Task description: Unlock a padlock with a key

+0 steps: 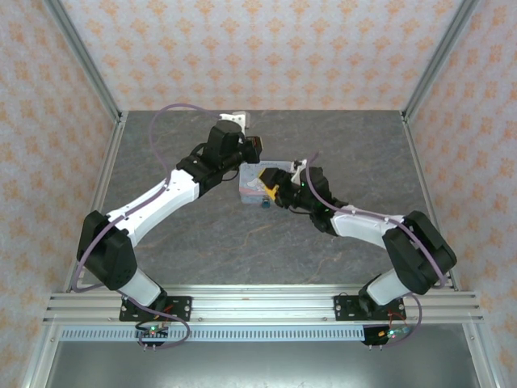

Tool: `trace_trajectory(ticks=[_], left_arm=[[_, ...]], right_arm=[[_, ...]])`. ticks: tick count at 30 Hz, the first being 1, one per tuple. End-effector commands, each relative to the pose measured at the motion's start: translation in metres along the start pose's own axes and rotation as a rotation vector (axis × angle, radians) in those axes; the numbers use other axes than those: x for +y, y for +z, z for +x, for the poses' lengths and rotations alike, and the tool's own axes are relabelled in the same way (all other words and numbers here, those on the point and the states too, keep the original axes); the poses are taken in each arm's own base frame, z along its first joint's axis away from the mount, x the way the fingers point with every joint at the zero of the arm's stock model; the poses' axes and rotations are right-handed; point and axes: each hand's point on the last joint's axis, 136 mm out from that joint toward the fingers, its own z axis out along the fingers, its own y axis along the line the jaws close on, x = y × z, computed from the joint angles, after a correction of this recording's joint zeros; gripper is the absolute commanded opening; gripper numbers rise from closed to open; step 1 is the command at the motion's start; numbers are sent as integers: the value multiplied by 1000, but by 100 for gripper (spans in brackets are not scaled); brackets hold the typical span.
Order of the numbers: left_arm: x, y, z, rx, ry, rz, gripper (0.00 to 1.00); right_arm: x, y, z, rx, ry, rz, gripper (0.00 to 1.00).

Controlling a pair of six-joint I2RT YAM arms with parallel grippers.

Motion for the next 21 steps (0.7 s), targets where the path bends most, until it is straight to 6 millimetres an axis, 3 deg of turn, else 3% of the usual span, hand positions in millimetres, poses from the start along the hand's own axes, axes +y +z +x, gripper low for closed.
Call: trace_trajectory(ticks=[1, 5, 12, 21], left_arm=[[-16, -7, -31, -85, -35, 64, 0], [-14, -5, -29, -82, -51, 78, 0], [-18, -3, -26, -76, -60, 107, 0], [-19, -2, -25, -72, -97, 122, 0]], right_arm=[[23, -15, -2, -9, -47, -57, 63], [29, -26, -18, -77, -43, -64, 63], [41, -47, -67, -264, 67, -138, 63], [69, -31, -83, -266, 102, -224, 62]])
